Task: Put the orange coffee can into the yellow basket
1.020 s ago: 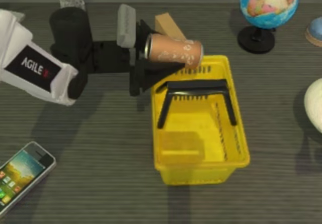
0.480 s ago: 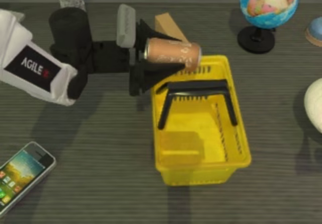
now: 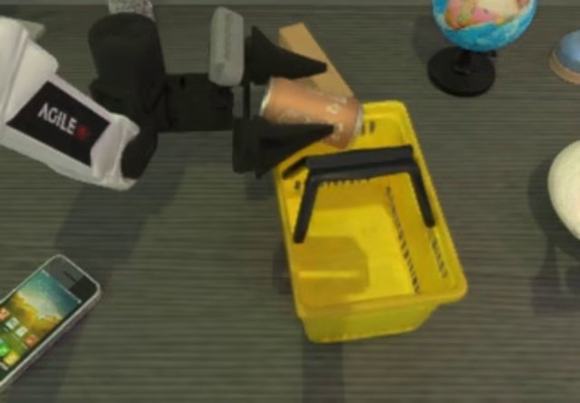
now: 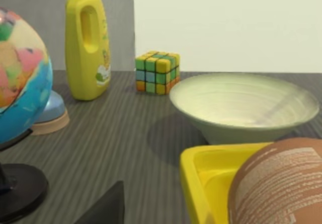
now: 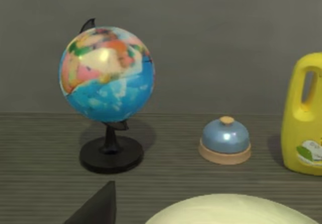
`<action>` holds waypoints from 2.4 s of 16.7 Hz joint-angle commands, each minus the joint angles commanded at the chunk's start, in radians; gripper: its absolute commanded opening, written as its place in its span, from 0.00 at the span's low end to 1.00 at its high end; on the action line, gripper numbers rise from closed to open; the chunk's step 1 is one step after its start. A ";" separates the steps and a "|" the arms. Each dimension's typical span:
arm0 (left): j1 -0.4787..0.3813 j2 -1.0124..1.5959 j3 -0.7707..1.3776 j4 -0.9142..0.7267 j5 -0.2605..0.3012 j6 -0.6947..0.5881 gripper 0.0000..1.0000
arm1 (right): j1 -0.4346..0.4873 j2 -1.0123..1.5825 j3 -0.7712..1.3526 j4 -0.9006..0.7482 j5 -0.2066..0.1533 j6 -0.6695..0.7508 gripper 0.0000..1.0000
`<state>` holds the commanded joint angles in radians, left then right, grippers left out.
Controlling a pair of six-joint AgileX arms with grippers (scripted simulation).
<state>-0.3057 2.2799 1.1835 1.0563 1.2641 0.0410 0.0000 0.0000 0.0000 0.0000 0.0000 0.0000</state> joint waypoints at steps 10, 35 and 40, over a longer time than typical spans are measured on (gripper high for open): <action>0.043 -0.222 -0.113 -0.132 -0.139 -0.063 1.00 | 0.089 0.214 0.210 -0.177 -0.007 -0.121 1.00; 0.326 -2.280 -1.184 -1.056 -1.264 -0.041 1.00 | 0.691 2.182 2.107 -1.496 0.003 -1.017 1.00; 0.326 -2.280 -1.184 -1.056 -1.264 -0.041 1.00 | 0.687 2.180 2.101 -1.491 0.003 -1.017 1.00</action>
<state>0.0200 0.0000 0.0000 0.0000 0.0000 0.0000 0.6868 2.1805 2.1014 -1.4910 0.0030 -1.0170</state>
